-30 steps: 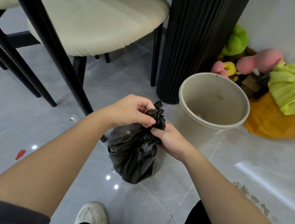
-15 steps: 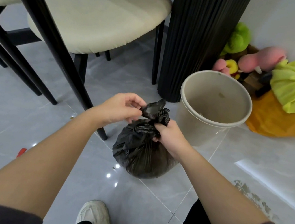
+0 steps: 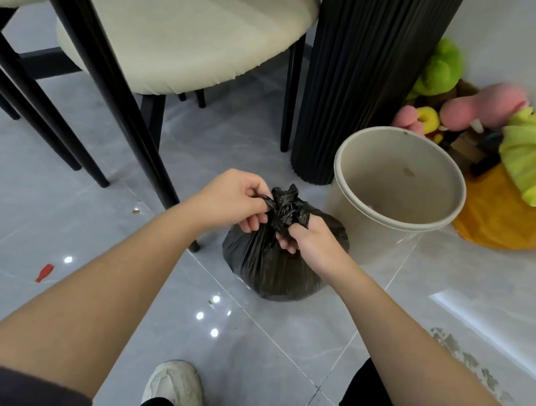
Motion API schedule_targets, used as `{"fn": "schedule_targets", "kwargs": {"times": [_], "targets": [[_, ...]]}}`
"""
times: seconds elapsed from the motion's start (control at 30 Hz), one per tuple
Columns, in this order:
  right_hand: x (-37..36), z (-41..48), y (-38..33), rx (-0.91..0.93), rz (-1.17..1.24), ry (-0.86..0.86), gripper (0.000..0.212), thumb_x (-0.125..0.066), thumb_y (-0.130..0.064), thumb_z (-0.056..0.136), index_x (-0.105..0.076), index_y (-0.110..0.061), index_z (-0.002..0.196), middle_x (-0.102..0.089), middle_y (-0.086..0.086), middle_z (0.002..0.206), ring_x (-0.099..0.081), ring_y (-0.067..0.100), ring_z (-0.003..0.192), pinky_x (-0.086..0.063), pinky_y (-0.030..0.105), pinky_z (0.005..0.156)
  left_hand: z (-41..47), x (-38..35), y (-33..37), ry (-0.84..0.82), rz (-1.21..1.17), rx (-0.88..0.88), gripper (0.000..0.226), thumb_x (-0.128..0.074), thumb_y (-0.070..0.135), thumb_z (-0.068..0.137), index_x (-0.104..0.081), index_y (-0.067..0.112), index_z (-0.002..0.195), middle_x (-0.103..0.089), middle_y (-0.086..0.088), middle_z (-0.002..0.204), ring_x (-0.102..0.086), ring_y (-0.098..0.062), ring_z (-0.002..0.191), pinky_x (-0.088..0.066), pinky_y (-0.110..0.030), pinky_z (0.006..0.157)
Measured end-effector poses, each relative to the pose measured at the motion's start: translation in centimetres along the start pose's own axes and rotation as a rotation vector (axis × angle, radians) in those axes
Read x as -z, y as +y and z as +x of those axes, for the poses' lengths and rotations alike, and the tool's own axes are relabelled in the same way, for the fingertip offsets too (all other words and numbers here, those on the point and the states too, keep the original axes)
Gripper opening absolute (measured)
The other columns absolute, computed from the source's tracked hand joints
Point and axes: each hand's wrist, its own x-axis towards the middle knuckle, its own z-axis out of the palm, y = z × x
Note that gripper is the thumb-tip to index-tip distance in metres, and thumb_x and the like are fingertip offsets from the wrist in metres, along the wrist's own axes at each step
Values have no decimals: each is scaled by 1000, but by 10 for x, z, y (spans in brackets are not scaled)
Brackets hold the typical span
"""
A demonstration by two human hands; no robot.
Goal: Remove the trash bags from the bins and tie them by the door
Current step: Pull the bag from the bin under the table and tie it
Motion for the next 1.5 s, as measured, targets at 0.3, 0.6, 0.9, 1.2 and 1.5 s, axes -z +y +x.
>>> {"fn": "schedule_targets", "kwargs": {"times": [0.3,0.6,0.9,1.2,1.5], "targets": [[-8,-7,-1,146,0,-100,32,-43,-2,94,-49,-14,66,-46,-9,51,-39,12,54,-33,32,64,1,5,13,-123,-68,-42,18,-57,-6,86,-67,9,83,-62,8,50,-48,-4,43,-39,-15,44],[-9,-13,-25,-63,247,-171,29,-35,-1,96,-52,-12,76,-33,0,59,-29,8,46,-21,17,43,-10,9,-7,-33,-41,-41,26,-51,-2,87,-67,11,103,-68,-2,88,-59,-3,74,-46,-11,66],[13,-15,-54,-30,-469,-296,16,-44,-11,75,-59,-13,71,-53,-3,54,-45,13,50,-39,30,55,-20,-35,-40,-234,361,-197,43,-64,71,60,-52,58,100,-55,9,122,-44,-17,128,-31,-48,111],[39,-29,-85,-225,-116,-341,19,-33,-2,89,-51,-3,84,-49,6,56,-29,8,31,-15,15,33,-15,-62,-17,-64,-107,-181,21,-67,16,86,-61,-2,95,-66,-10,91,-62,-17,90,-48,-33,88],[47,-31,-84,-182,-467,-208,31,-37,-6,82,-38,-12,52,-37,-6,38,-24,12,38,-18,26,44,-16,-59,-13,-296,-23,-91,28,-47,21,69,-70,26,85,-69,-4,94,-62,-18,95,-44,-44,100]]}}
